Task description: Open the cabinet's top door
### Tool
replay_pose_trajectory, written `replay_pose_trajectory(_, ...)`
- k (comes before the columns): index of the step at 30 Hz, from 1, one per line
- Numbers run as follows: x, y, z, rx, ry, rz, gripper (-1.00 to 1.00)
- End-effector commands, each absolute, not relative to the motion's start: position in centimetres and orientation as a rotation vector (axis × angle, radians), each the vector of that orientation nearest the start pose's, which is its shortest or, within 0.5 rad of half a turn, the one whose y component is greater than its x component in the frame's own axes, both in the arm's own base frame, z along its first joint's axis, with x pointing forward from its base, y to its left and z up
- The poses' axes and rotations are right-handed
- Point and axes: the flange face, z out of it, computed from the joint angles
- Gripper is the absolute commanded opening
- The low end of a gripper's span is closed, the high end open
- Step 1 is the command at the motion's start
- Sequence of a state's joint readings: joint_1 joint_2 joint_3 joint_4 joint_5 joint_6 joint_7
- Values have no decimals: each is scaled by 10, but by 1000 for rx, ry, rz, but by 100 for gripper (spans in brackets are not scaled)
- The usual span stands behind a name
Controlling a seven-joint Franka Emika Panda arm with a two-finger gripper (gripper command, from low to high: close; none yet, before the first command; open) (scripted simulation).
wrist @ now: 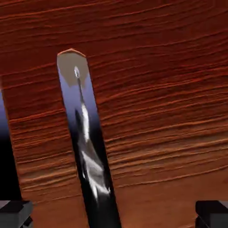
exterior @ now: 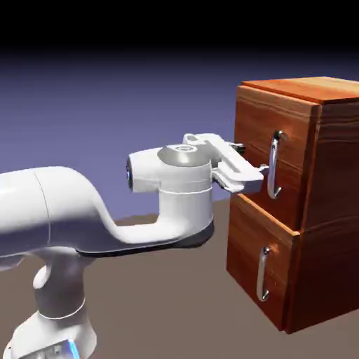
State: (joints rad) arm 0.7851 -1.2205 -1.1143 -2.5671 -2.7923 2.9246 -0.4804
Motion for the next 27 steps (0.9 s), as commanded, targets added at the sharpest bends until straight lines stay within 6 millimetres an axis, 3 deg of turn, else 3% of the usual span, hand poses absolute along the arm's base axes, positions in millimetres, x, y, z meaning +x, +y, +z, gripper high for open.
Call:
replay_pose_trajectory(1, 345, -126, 469, 600, 1506, 693, 0)
replay_pose_trajectory(3, 347, -129, 464, 564, 1509, 668, 0)
replay_pose_trajectory(8, 397, -125, 464, 565, 1509, 668, 0)
replay_pose_trajectory(9, 397, -125, 464, 565, 1509, 668, -100)
replay_pose_trajectory(22, 348, -92, 464, 719, 1421, 497, -100)
replay_pose_trajectory(27, 325, -69, 464, 799, 1369, 403, -100)
